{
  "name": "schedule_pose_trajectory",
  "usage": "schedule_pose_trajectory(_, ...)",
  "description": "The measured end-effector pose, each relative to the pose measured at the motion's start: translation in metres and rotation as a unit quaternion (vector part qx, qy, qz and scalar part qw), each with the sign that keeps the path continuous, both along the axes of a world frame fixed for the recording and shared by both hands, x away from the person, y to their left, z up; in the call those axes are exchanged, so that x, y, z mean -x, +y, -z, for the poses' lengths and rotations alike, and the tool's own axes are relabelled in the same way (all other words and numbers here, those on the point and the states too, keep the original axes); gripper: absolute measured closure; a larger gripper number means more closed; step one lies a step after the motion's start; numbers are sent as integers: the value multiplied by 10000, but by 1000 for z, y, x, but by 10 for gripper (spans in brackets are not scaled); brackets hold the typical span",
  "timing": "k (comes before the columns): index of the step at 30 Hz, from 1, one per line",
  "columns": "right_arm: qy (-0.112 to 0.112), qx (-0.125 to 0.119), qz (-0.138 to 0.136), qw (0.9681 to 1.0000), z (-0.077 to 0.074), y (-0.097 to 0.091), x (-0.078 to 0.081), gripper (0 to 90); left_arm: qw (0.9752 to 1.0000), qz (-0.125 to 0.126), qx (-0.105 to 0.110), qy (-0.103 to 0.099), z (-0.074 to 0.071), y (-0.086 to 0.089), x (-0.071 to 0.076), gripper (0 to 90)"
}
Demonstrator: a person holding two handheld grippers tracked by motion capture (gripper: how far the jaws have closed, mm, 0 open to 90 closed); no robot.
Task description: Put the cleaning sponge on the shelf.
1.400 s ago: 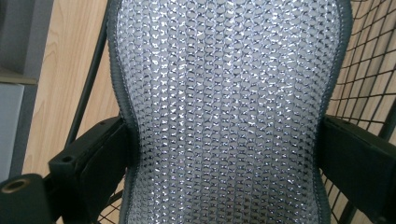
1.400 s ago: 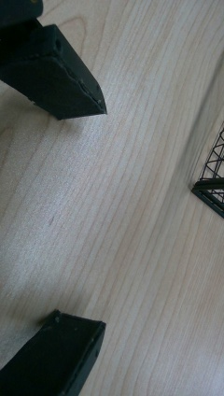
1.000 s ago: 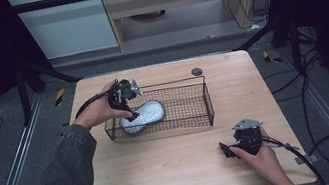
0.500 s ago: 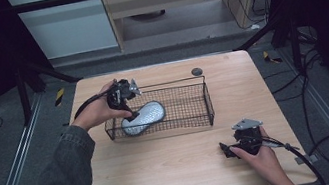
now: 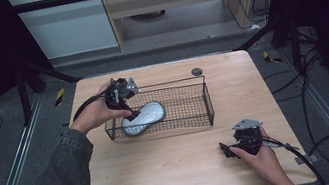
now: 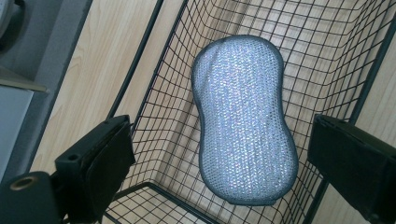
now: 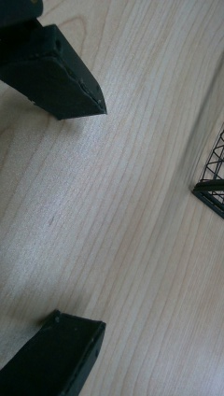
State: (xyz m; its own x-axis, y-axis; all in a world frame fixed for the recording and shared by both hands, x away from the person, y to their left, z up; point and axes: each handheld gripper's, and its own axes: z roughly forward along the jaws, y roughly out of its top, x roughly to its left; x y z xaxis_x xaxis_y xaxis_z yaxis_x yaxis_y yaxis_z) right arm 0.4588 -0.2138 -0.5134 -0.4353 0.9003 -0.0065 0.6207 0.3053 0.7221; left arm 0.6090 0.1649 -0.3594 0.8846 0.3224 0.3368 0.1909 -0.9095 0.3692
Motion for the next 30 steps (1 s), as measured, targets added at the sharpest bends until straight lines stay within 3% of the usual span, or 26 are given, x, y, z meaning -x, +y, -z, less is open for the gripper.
schedule_pose_trajectory(9,-5,3,-2,10000,0,0,0,4,9997,-178,174,-40,-5,0,7,64)
schedule_pose_trajectory(19,-3,-5,0,10000,0,0,0,4,9966,-554,613,-52,-7,4,25,55)
schedule_pose_trajectory(22,0,-7,3,10000,0,0,0,4,9936,-745,842,-148,-6,7,38,54)
schedule_pose_trajectory(28,-1,-7,4,10000,0,0,0,4,9899,-856,1110,-231,-4,12,60,49)
schedule_pose_trajectory(30,6,-11,11,10000,0,0,1,4,9873,-918,1262,-283,-3,16,74,48)
